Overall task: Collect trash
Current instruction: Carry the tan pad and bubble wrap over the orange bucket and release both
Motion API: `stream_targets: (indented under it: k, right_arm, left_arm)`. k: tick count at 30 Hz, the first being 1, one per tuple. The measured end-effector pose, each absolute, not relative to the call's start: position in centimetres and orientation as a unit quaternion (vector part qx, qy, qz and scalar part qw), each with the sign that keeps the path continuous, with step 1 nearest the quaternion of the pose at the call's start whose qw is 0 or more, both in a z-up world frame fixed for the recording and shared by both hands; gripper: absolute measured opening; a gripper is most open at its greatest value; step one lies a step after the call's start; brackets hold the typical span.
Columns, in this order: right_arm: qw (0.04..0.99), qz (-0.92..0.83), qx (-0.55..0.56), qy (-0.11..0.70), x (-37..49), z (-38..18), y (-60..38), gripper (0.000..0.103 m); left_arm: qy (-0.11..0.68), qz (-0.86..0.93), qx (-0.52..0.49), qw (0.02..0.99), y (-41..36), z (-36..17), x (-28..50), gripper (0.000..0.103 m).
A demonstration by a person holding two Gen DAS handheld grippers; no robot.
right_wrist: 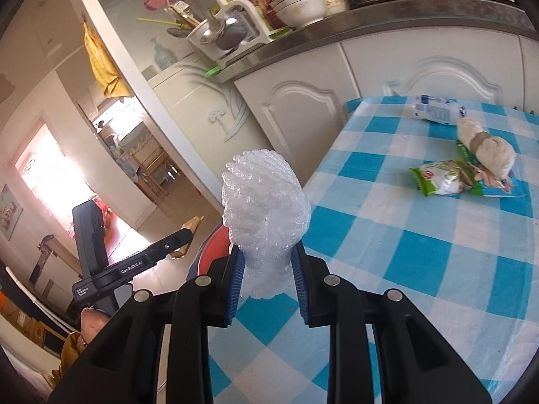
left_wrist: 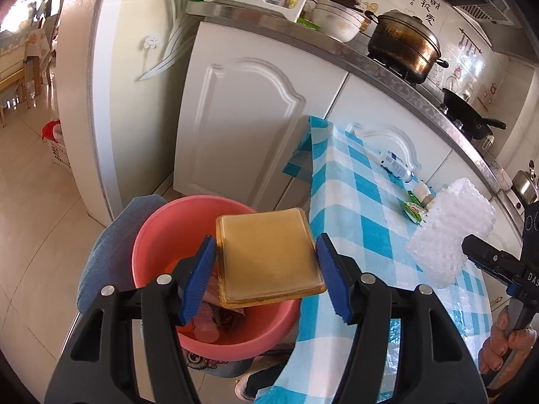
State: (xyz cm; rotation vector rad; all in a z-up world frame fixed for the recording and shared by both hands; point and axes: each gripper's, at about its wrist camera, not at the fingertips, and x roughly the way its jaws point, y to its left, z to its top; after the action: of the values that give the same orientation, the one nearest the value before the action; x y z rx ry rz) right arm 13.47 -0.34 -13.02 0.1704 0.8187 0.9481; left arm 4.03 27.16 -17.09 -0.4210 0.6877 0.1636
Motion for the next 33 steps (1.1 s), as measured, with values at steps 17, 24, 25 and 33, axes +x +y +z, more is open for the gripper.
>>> stream_targets:
  k: [17, 24, 25, 33]
  right_arm:
    - [0.757, 0.496, -0.018, 0.426, 14.1, -15.4, 11.9, 0.037]
    - [0.764, 0.474, -0.056, 0.435, 14.2, -17.3, 13.5, 0.065]
    - [0.764, 0.472, -0.055, 0.436, 14.3, -17.5, 13.5, 0.067]
    - [0.764, 0.476, -0.009, 0.436, 15.2, -17.2, 12.0, 0.080]
  left_arm:
    - [0.357, 0.111, -0.243, 0.895, 31.9, -20.8, 5.1, 0.062]
    - [0.378, 0.133, -0.257, 0.879, 32.6, -23.1, 6.4, 0.065]
    - [0.385, 0.137, -0.265, 0.873, 32.7, -23.6, 6.6, 0.071]
    - [0.396, 0.145, -0.269, 0.866, 32.7, -24.6, 6.6, 0.082]
